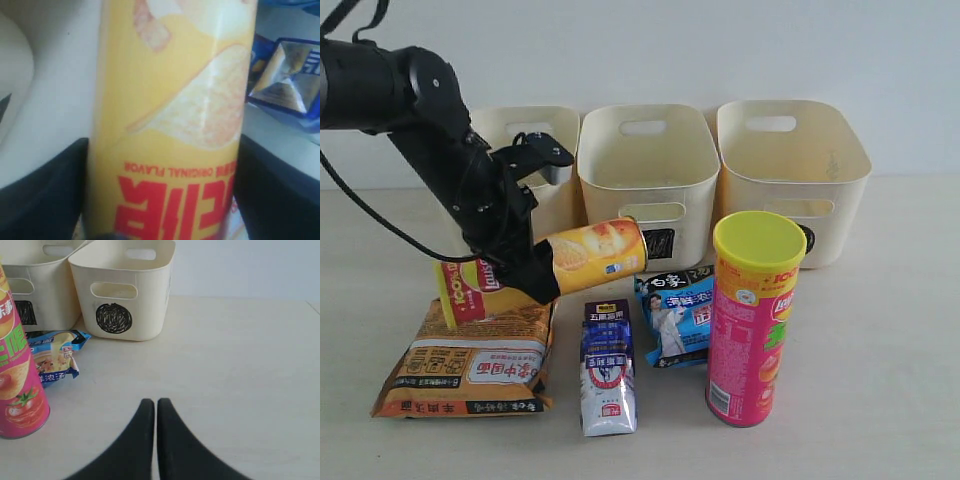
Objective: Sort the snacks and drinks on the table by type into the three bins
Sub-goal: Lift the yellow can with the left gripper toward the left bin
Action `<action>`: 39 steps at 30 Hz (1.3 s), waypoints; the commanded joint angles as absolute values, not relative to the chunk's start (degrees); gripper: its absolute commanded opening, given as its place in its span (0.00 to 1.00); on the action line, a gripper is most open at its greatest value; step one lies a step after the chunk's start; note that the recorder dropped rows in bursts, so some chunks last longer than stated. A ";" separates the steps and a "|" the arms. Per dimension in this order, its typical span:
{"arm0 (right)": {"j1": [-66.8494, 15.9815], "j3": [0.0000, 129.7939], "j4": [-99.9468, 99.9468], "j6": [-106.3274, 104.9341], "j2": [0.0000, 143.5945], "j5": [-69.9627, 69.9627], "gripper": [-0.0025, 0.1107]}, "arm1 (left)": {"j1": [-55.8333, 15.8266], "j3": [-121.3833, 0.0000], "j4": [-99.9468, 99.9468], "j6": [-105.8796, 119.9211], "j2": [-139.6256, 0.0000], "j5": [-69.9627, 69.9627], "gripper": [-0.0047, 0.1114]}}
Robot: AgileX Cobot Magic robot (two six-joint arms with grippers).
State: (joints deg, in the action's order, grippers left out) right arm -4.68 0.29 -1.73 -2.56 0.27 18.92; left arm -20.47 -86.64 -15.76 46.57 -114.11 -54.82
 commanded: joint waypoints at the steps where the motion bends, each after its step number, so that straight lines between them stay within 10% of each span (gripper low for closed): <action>1: -4.58 0.00 -1.70 -2.49 0.00 18.45 0.02 | -20.70 -88.27 -15.24 45.92 -109.94 -60.86 0.08; 10: -4.58 0.00 -1.70 -2.49 0.00 18.45 0.02 | -20.55 -91.66 -15.24 44.11 -103.41 -67.25 0.08; 39: -4.58 0.00 -1.70 -2.49 0.00 18.45 0.02 | -12.59 -101.91 -1.64 9.42 -115.12 -26.15 0.08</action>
